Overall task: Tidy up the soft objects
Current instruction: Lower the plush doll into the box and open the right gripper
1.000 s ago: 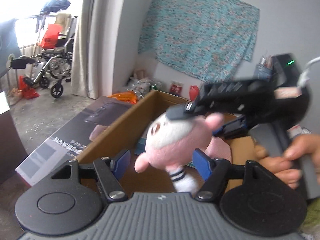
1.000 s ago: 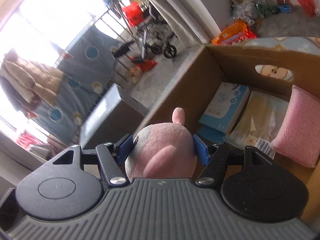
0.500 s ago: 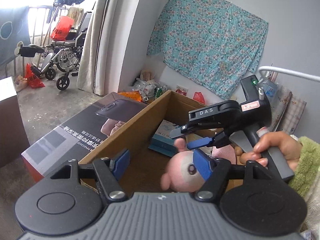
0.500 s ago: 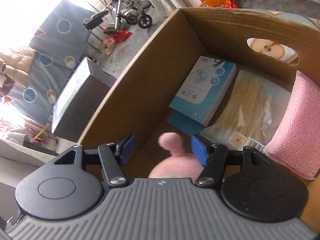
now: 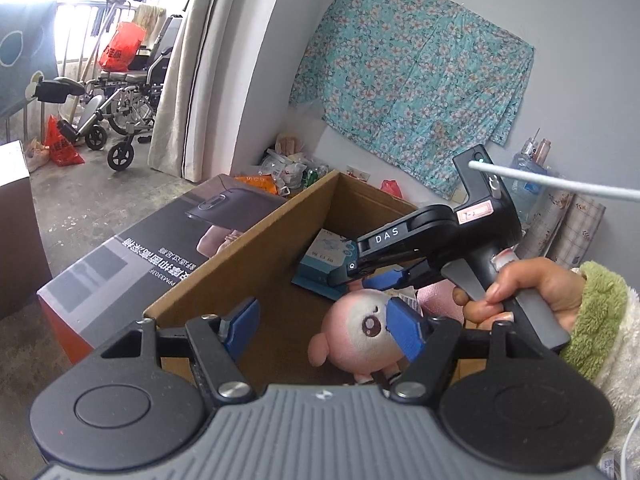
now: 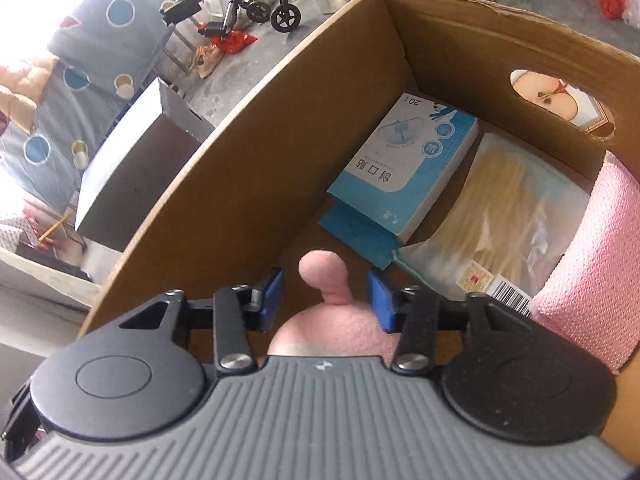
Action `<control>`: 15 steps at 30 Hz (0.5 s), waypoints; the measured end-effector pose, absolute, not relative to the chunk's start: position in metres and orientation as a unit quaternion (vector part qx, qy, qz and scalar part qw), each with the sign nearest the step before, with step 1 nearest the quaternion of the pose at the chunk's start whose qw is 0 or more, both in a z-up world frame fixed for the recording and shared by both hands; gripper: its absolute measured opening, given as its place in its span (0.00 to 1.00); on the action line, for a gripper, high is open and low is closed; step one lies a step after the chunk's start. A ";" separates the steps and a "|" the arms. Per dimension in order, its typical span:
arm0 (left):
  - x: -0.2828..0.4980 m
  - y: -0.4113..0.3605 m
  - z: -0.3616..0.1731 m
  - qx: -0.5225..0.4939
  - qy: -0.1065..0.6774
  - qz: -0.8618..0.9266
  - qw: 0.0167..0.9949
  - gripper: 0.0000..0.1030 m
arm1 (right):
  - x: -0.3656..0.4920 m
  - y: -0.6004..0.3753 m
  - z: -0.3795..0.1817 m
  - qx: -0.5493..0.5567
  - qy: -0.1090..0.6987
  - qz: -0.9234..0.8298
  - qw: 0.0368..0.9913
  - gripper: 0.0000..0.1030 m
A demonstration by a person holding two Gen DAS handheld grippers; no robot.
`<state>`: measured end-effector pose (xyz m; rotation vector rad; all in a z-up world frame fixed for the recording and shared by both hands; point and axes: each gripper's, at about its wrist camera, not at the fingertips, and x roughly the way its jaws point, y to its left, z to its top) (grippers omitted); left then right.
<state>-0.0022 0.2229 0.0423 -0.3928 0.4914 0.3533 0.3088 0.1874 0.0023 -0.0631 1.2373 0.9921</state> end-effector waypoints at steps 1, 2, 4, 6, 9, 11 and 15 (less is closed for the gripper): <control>-0.003 0.223 0.042 -0.193 0.241 0.174 0.935 0.69 | 0.307 0.188 0.003 -0.035 0.552 0.445 0.704 0.13; -0.004 0.223 0.041 -0.195 0.241 0.175 0.935 0.69 | 0.306 0.187 0.005 -0.036 0.550 0.447 0.704 0.12; -0.007 0.224 0.040 -0.197 0.240 0.176 0.934 0.69 | 0.305 0.184 0.009 -0.027 0.542 0.453 0.707 0.11; -0.009 0.225 0.040 -0.199 0.239 0.179 0.934 0.69 | 0.303 0.184 0.017 -0.019 0.530 0.462 0.711 0.10; -0.011 0.225 0.040 -0.200 0.236 0.182 0.933 0.69 | 0.301 0.187 0.030 0.006 0.513 0.480 0.711 0.10; -0.011 0.224 0.040 -0.198 0.239 0.184 0.933 0.69 | 0.303 0.192 0.035 0.023 0.506 0.492 0.708 0.10; -0.009 0.222 0.038 -0.199 0.244 0.183 0.931 0.69 | 0.306 0.202 0.036 0.023 0.487 0.493 0.720 0.12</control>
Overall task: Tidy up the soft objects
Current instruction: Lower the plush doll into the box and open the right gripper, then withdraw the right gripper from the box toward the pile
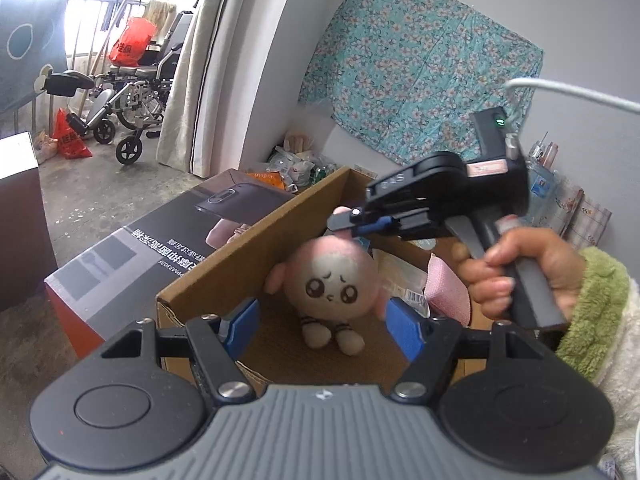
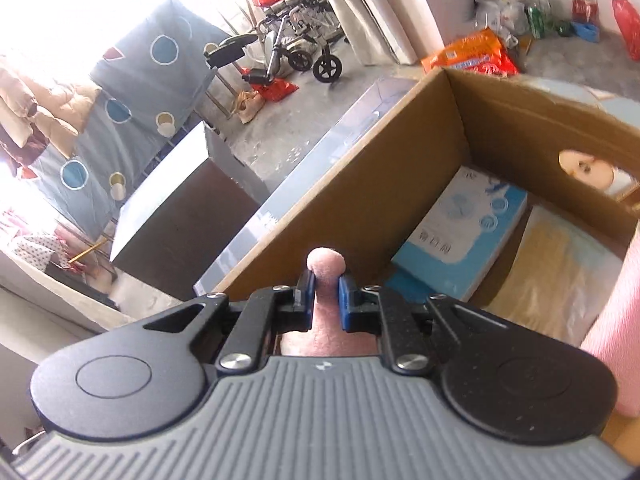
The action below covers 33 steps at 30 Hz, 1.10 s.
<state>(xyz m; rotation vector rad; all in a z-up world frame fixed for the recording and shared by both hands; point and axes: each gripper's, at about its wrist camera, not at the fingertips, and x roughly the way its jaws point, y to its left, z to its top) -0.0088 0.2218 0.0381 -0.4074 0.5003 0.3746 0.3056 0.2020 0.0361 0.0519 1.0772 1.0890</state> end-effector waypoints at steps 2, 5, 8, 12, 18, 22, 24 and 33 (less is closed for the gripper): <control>-0.008 0.220 0.038 -0.199 0.246 0.183 0.931 0.69 | 0.309 0.205 0.030 0.019 0.490 0.482 0.726 0.15; -0.008 0.218 0.038 -0.198 0.246 0.182 0.931 0.70 | 0.317 0.203 0.024 0.029 0.495 0.470 0.730 0.22; -0.008 0.216 0.039 -0.192 0.244 0.183 0.933 0.73 | 0.322 0.194 0.026 0.051 0.492 0.473 0.729 0.32; -0.009 0.210 0.042 -0.183 0.240 0.184 0.935 0.76 | 0.317 0.175 0.048 0.064 0.465 0.482 0.740 0.48; -0.013 0.185 0.052 -0.160 0.225 0.150 0.949 0.84 | 0.290 0.111 0.096 0.109 0.418 0.493 0.755 0.55; -0.015 0.157 0.063 -0.136 0.213 0.108 0.962 0.90 | 0.261 0.045 0.122 0.144 0.391 0.494 0.763 0.70; -0.015 0.139 0.069 -0.119 0.210 0.080 0.967 0.92 | 0.243 0.010 0.133 0.140 0.381 0.482 0.777 0.72; -0.006 0.043 0.075 -0.066 0.214 -0.064 0.973 0.95 | 0.179 -0.161 0.149 0.126 0.363 0.368 0.847 0.80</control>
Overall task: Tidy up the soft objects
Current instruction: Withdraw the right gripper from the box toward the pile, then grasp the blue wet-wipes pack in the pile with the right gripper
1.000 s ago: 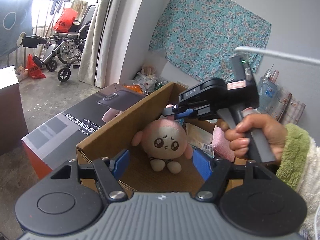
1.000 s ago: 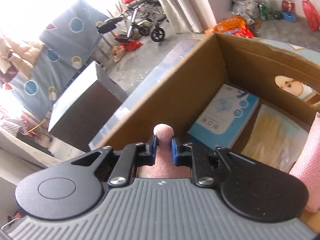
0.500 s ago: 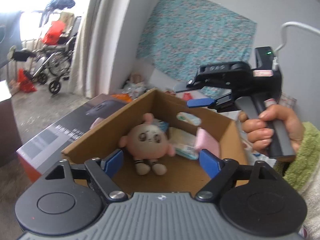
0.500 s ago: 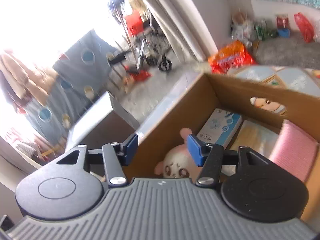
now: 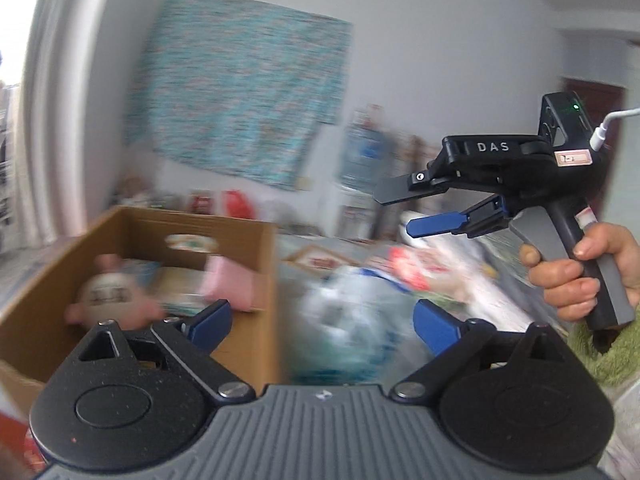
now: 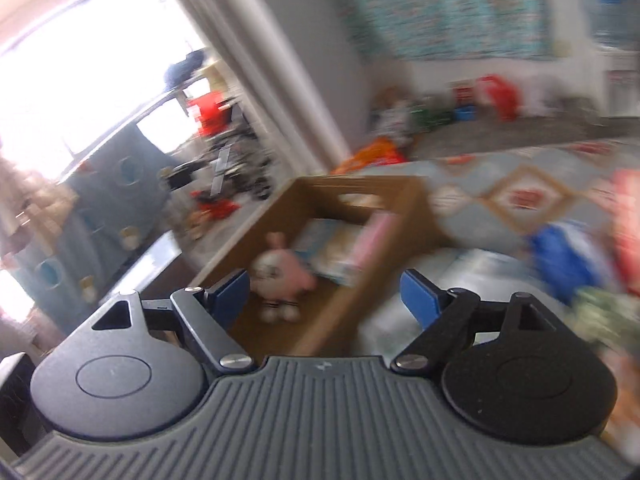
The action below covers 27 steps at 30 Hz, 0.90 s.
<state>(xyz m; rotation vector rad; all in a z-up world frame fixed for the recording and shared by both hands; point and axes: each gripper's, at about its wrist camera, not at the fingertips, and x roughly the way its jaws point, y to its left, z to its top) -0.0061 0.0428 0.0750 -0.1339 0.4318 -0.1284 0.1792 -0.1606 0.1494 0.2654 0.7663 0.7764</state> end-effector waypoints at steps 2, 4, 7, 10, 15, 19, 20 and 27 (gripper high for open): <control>0.000 0.019 0.070 -0.055 0.222 -0.100 0.968 0.95 | 0.166 -0.198 0.144 0.125 0.364 0.334 0.860 0.81; 0.006 -0.003 0.062 -0.043 0.236 -0.132 0.962 0.95 | 0.152 -0.232 0.136 0.131 0.366 0.302 0.870 0.81; 0.015 -0.033 0.046 -0.024 0.256 -0.171 0.951 0.95 | 0.131 -0.276 0.119 0.146 0.369 0.262 0.880 0.81; 0.026 -0.058 0.030 -0.016 0.273 -0.195 0.942 0.95 | 0.117 -0.309 0.099 0.161 0.378 0.228 0.883 0.81; 0.043 -0.085 0.012 -0.005 0.283 -0.209 0.936 0.94 | 0.117 -0.335 0.072 0.182 0.395 0.199 0.878 0.81; 0.062 -0.096 0.008 0.000 0.270 -0.198 0.942 0.94 | 0.138 -0.339 0.063 0.191 0.406 0.194 0.872 0.81; 0.067 -0.099 0.006 0.003 0.268 -0.195 0.943 0.94 | 0.144 -0.338 0.059 0.193 0.409 0.196 0.870 0.81; 0.097 -0.097 0.005 -0.008 0.264 -0.175 0.948 0.88 | 0.204 -0.310 0.064 0.165 0.420 0.220 0.865 0.81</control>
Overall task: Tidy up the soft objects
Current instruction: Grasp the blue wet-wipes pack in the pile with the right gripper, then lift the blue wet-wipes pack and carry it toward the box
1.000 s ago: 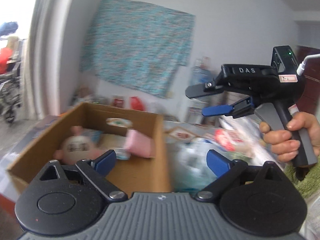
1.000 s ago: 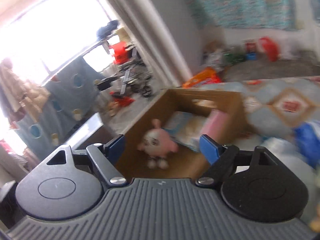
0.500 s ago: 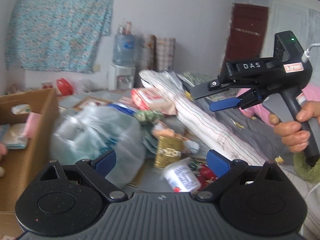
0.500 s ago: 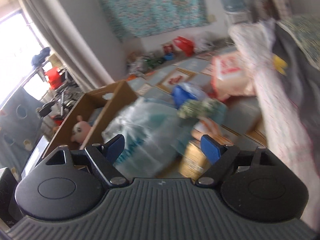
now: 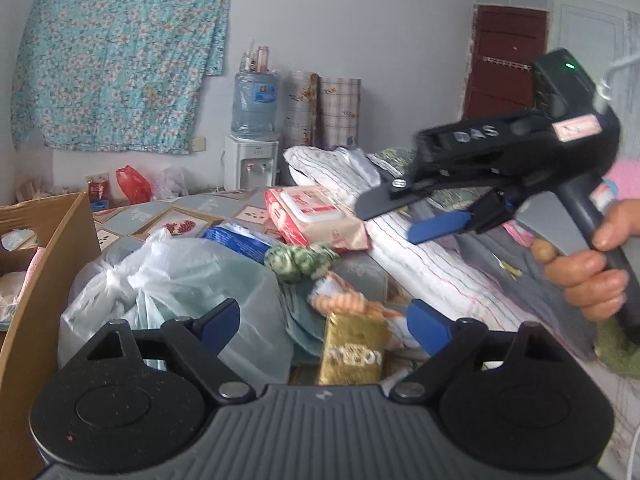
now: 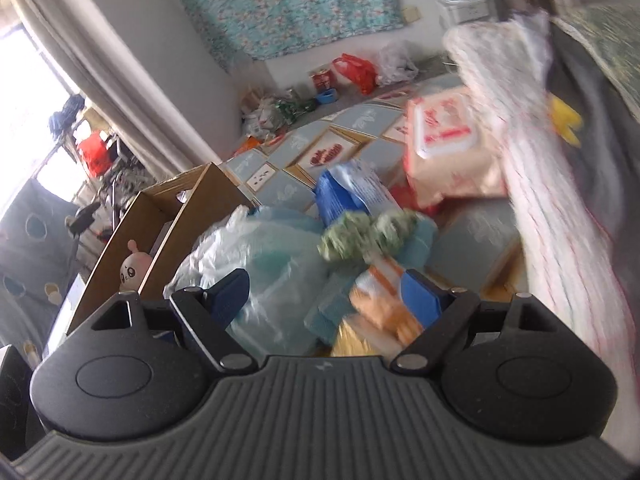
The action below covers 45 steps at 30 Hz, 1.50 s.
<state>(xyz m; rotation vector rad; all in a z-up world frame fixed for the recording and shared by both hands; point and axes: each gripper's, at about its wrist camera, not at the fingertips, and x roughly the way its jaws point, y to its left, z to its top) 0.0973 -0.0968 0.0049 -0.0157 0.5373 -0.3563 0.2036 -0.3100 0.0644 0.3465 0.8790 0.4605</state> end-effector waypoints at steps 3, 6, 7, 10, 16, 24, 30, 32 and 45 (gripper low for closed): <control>0.107 -0.093 0.002 -0.009 0.263 -0.162 0.951 0.88 | 0.242 -0.285 0.062 0.139 0.435 0.232 0.859 0.81; 0.112 -0.087 -0.002 -0.012 0.273 -0.163 0.948 0.88 | 0.282 -0.250 0.054 0.092 0.451 0.233 0.856 0.81; 0.113 -0.086 -0.003 -0.012 0.275 -0.163 0.947 0.88 | 0.296 -0.236 0.050 0.068 0.459 0.239 0.853 0.82; 0.114 -0.080 -0.009 -0.014 0.286 -0.164 0.944 0.88 | 0.334 -0.201 0.032 0.017 0.477 0.228 0.849 0.84; 0.112 -0.068 -0.019 -0.009 0.303 -0.164 0.939 0.88 | 0.387 -0.158 -0.010 -0.061 0.505 0.213 0.834 0.84; 0.109 -0.059 -0.022 -0.010 0.303 -0.176 0.937 0.88 | 0.398 -0.144 -0.048 -0.120 0.520 0.200 0.822 0.76; 0.106 -0.055 -0.022 -0.009 0.294 -0.183 0.938 0.88 | 0.404 -0.176 -0.035 -0.025 0.506 0.207 0.837 0.59; 0.104 -0.054 -0.021 -0.008 0.291 -0.185 0.939 0.88 | 0.404 -0.192 -0.026 0.021 0.492 0.211 0.844 0.59; 0.078 -0.038 0.005 -0.058 0.264 -0.205 0.941 0.93 | 0.302 -0.281 0.075 0.157 0.355 0.241 0.890 0.59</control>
